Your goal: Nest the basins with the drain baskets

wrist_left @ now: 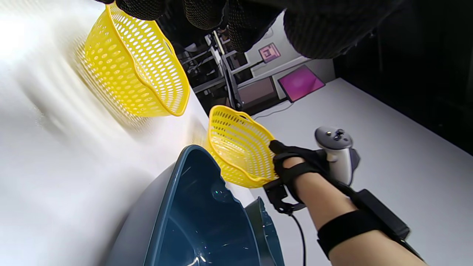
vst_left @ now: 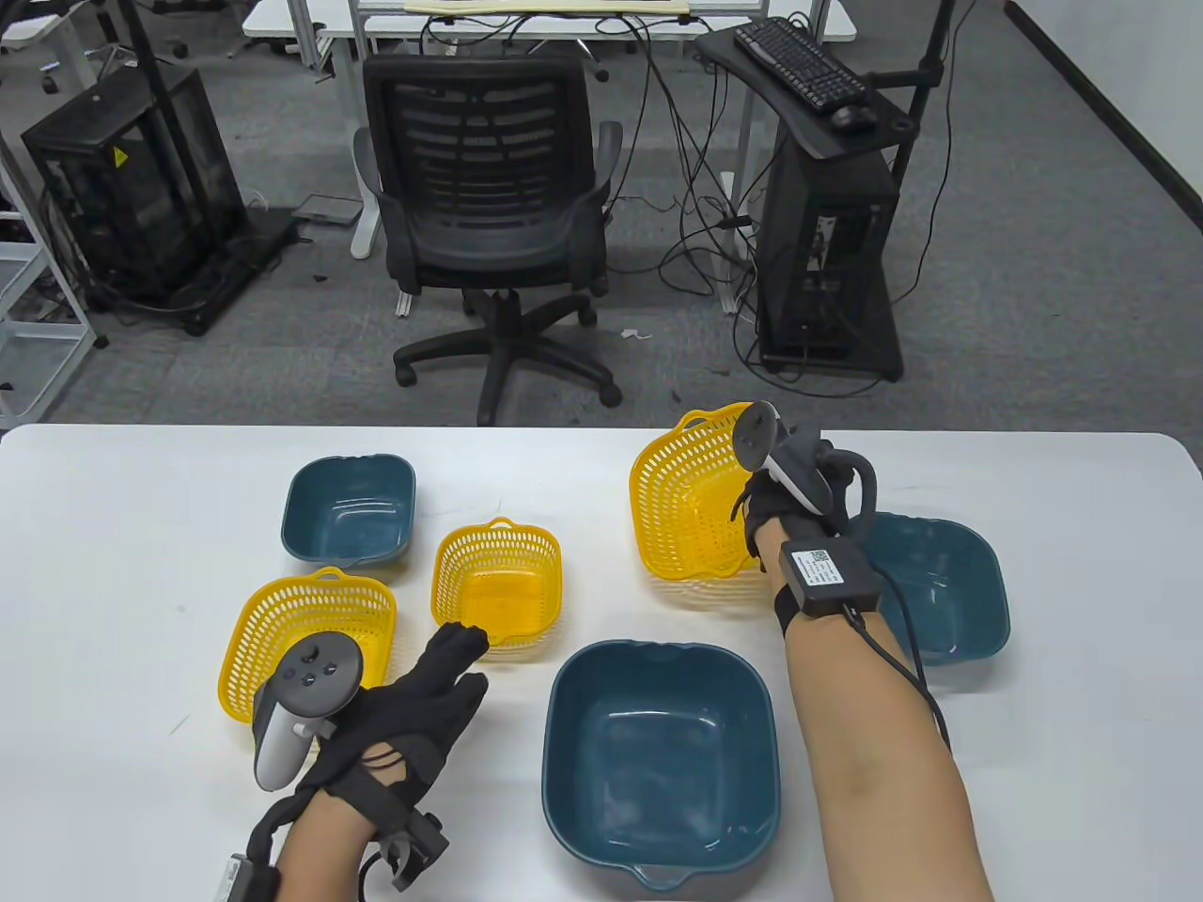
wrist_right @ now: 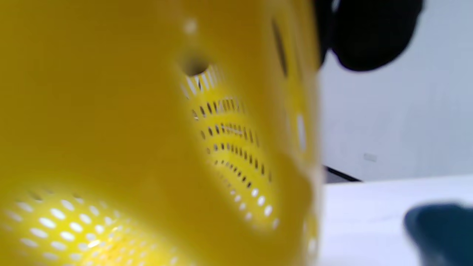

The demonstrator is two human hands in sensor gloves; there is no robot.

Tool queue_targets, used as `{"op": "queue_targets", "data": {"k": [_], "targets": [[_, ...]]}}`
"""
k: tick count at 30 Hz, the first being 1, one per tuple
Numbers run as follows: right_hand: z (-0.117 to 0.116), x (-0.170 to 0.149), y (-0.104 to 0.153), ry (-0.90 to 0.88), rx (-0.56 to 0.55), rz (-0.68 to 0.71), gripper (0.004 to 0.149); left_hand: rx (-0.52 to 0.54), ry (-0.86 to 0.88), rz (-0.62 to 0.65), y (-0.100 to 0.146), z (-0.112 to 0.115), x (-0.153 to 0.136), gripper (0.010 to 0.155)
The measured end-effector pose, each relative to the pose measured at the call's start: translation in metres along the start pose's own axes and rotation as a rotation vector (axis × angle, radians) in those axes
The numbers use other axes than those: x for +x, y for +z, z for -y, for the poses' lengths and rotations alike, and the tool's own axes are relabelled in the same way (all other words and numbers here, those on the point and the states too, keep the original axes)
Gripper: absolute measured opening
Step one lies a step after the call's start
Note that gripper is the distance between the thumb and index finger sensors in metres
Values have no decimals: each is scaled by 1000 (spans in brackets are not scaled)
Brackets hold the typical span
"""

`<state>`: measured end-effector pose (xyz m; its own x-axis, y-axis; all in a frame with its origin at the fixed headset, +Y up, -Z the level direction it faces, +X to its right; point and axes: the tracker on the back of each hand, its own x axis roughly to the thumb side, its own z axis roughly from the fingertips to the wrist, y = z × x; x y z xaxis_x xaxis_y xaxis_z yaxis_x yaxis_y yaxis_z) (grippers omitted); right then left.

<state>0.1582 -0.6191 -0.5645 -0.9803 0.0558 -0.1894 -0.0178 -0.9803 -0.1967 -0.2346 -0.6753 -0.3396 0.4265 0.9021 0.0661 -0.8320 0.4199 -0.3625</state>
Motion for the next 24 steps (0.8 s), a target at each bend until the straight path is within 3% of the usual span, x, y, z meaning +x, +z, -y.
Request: {"op": "queue_targets", "data": {"k": [3, 7, 10, 12, 15, 18, 20, 24], "targets": [[36, -2, 12, -39, -49, 18, 56, 3, 21, -1, 1, -3, -1, 70], [83, -14, 40, -260, 0, 75, 60, 2, 82, 27, 4, -7, 0, 70], [111, -26, 76, -395, -10, 131, 61, 14, 98, 30, 6, -10, -1, 70], [123, -37, 113, -489, -26, 161, 61, 30, 104, 30, 7, -13, -2, 70], [120, -47, 167, -542, 39, 193, 61, 50, 107, 26, 8, -16, -3, 70], [97, -51, 224, -474, 33, 195, 62, 52, 109, 19, 8, -17, -5, 70], [78, -51, 249, -430, 47, 198, 61, 50, 108, 17, 8, -17, -5, 70], [46, -43, 275, -448, 155, 213, 61, 52, 122, 17, 8, -17, -6, 70]]}}
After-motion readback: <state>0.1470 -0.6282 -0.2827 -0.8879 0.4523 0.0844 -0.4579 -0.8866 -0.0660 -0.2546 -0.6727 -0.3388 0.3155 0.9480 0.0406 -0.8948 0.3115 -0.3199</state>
